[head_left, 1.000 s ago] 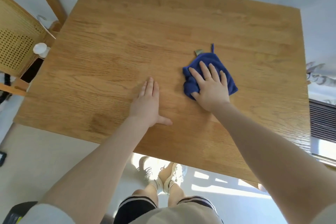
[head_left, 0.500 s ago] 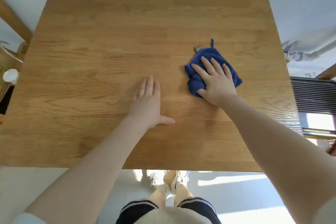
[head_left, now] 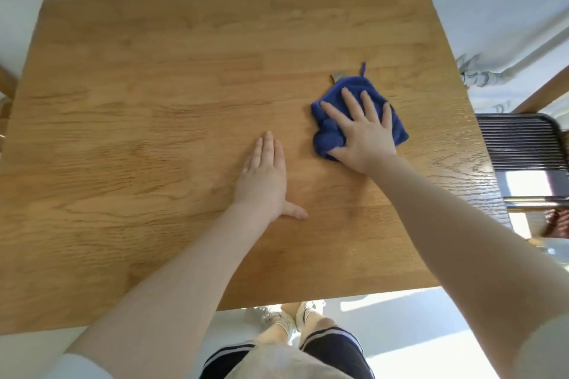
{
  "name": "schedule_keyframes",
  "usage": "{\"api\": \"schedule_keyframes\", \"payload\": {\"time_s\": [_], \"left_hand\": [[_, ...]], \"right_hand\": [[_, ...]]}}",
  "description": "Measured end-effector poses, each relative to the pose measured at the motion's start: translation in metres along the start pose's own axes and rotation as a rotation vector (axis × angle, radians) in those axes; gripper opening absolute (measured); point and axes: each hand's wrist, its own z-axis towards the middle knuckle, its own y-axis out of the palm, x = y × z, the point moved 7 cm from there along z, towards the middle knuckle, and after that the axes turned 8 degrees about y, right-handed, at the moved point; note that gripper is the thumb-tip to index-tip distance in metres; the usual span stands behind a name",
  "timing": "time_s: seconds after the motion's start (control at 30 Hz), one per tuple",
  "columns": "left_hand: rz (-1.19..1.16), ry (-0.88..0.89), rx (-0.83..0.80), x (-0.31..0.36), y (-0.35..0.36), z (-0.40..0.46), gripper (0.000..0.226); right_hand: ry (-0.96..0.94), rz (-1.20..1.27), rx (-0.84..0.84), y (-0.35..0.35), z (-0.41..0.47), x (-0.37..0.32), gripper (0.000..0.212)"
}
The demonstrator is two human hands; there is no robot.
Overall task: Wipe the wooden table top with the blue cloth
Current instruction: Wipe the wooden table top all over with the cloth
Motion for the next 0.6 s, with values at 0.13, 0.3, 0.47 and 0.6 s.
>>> {"api": "schedule_keyframes", "payload": {"time_s": [0.13,0.3,0.47,0.6], "left_hand": [[-0.002,-0.001,-0.007,0.003,0.001,-0.003,0.140],[-0.031,-0.001,0.014,0.003,-0.002,-0.004,0.136],[-0.034,-0.011,0.004,0.000,-0.001,-0.001,0.138],[-0.017,-0.041,-0.010,0.001,0.001,-0.003,0.139]], "right_hand": [[0.078,-0.048,0.040,-0.002,-0.014,-0.004,0.072],[-0.084,-0.099,0.063,0.013,-0.091,-0.028,0.076],[-0.148,-0.072,0.012,0.003,-0.055,-0.013,0.074],[0.041,-0.039,-0.057,-0.006,-0.022,0.009,0.077]]}}
